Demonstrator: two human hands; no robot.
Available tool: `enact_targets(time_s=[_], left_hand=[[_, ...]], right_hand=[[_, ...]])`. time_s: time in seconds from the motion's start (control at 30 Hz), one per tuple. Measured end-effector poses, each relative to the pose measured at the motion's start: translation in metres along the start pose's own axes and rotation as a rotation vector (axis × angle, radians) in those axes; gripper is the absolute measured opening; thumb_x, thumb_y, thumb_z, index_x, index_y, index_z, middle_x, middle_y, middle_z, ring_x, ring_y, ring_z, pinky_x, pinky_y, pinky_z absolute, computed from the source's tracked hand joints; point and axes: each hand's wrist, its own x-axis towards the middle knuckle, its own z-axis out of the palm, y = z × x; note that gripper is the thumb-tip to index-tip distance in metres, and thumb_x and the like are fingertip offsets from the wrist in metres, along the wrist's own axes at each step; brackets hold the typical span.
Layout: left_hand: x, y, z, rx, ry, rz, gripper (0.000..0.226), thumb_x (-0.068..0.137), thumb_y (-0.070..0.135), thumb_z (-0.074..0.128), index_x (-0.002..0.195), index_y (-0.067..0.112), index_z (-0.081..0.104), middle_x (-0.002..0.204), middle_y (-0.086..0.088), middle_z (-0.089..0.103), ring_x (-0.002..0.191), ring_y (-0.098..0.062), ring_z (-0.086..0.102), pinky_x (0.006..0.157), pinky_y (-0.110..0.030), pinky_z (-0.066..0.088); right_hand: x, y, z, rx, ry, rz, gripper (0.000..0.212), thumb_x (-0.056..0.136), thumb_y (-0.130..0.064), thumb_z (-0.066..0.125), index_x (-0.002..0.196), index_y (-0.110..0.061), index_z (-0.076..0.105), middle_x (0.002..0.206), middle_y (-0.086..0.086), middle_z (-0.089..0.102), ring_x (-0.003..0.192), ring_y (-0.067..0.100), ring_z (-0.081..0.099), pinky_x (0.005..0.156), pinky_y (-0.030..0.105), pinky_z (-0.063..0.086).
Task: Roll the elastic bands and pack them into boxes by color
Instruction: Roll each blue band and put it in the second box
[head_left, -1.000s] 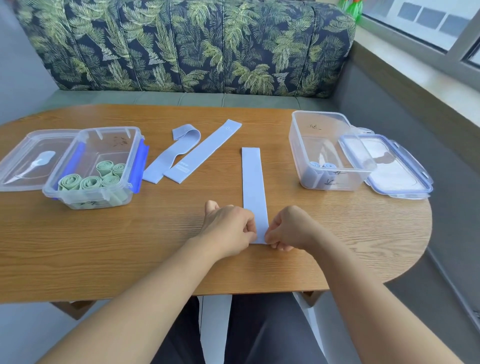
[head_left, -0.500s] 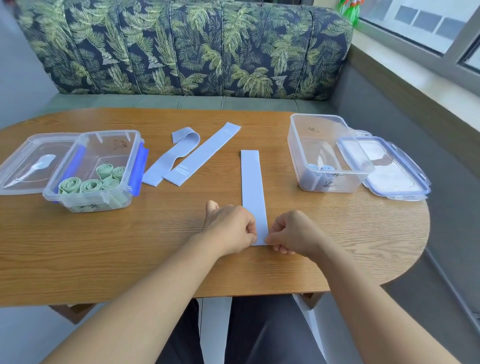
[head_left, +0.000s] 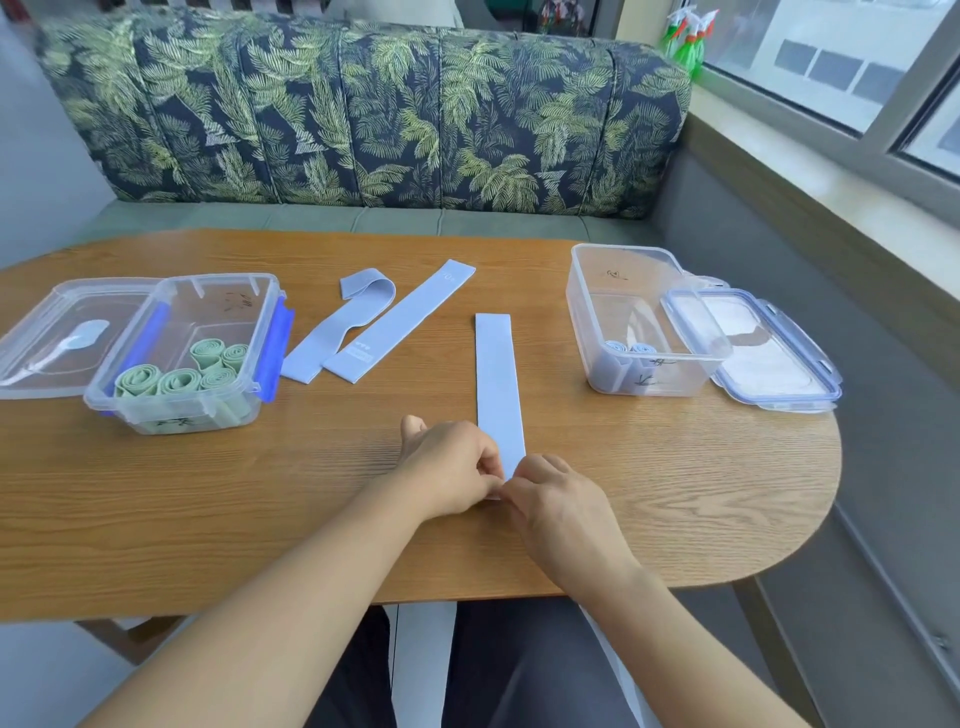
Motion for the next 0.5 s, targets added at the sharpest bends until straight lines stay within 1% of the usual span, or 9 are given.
enact_targets(time_s=[0.1, 0.17, 0.3, 0.43, 0.5], left_hand=[[-0.0011, -0.0008, -0.0003, -0.014, 0.0, 0.003, 0.017, 0.086, 0.045, 0.066, 0.084, 0.029, 0.071, 0.069, 0.017, 0.059, 0.08, -0.001, 0.052, 0.085, -0.034, 0.023], [-0.0017, -0.001, -0.0006, -0.016, 0.0, -0.001, 0.019, 0.086, 0.046, 0.067, 0.085, 0.028, 0.071, 0.068, 0.017, 0.059, 0.08, 0.0, 0.052, 0.087, -0.035, 0.024], [-0.0028, -0.0017, 0.0004, -0.038, -0.003, -0.016, 0.021, 0.085, 0.05, 0.067, 0.082, 0.029, 0.071, 0.068, 0.017, 0.06, 0.08, 0.0, 0.051, 0.086, -0.035, 0.023], [-0.0047, -0.0038, 0.0016, -0.072, 0.013, -0.013, 0.02, 0.085, 0.049, 0.067, 0.077, 0.031, 0.069, 0.072, 0.016, 0.062, 0.086, -0.002, 0.05, 0.088, -0.035, 0.023], [-0.0076, -0.0057, 0.004, -0.088, 0.047, 0.011, 0.019, 0.087, 0.048, 0.065, 0.081, 0.031, 0.07, 0.073, 0.016, 0.059, 0.087, 0.003, 0.04, 0.089, -0.034, 0.023]], right_hand=[[-0.0025, 0.0009, 0.0008, -0.025, 0.055, 0.007, 0.027, 0.056, -0.002, 0.086, 0.062, -0.017, 0.064, 0.065, -0.004, 0.052, 0.056, 0.016, 0.053, 0.035, 0.021, 0.029], [-0.0018, 0.0011, 0.0009, -0.048, 0.059, 0.01, 0.031, 0.054, -0.003, 0.088, 0.057, -0.017, 0.06, 0.062, -0.004, 0.05, 0.054, 0.016, 0.051, 0.036, 0.02, 0.024], [0.0032, -0.001, -0.0011, -0.079, 0.052, 0.024, 0.032, 0.053, -0.005, 0.089, 0.051, -0.017, 0.059, 0.059, -0.004, 0.049, 0.051, 0.015, 0.049, 0.04, 0.02, 0.018], [0.004, -0.001, -0.0016, -0.079, 0.033, 0.037, 0.034, 0.053, -0.007, 0.09, 0.051, -0.018, 0.059, 0.059, -0.006, 0.05, 0.051, 0.014, 0.05, 0.042, 0.018, 0.019], [0.0041, 0.0001, 0.0002, -0.063, 0.028, 0.042, 0.033, 0.054, -0.008, 0.091, 0.052, -0.019, 0.06, 0.059, -0.006, 0.05, 0.052, 0.013, 0.051, 0.042, 0.017, 0.022]])
